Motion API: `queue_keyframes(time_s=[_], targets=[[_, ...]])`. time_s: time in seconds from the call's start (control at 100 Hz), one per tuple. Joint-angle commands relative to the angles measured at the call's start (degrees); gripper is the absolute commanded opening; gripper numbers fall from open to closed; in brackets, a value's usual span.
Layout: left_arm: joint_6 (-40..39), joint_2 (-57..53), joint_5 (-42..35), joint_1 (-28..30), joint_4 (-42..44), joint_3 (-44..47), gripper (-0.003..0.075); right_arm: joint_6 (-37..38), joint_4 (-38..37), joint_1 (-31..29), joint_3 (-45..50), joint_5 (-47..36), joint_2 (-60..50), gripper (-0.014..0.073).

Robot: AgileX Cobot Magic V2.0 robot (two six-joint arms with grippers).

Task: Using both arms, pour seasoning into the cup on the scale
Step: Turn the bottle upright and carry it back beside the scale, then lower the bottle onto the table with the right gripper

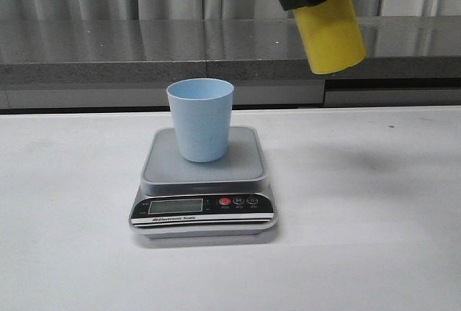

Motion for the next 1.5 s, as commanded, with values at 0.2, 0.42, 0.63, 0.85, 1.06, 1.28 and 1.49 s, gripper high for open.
queue_keyframes(time_s=[0.2,0.42,0.63,0.85,1.06,1.28,1.49], targets=[[-0.1,0.3,-4.2,0.0,-0.5,-1.6,-0.002,-9.7,20.0,-4.6,12.5,-23.5,-4.9,0.0268],[-0.1,0.3,-4.2,0.0,-0.5,-1.6,-0.002,-20.1,33.0,-4.7,25.0,-43.6,-4.1,0.0268],[-0.1,0.3,-4.2,0.0,-0.5,-1.6,-0.002,-20.7,32.9,-4.7,28.1,-46.0,-1.7,0.0268],[-0.1,0.3,-4.2,0.0,-0.5,-1.6,-0.002,-20.7,32.9,-4.7,28.1,-50.7,2.4,0.0268],[-0.1,0.3,-4.2,0.0,-0.5,-1.6,-0.002,-20.7,32.7,-4.6,28.1,-53.6,6.5,0.0268],[-0.1,0.3,-4.2,0.0,-0.5,-1.6,-0.002,-20.7,30.4,-4.5,28.1,-56.1,9.1,0.0268],[-0.1,0.3,-4.2,0.0,-0.5,-1.6,-0.002,-20.7,29.6,-4.5,28.1,-58.7,11.7,0.0268]])
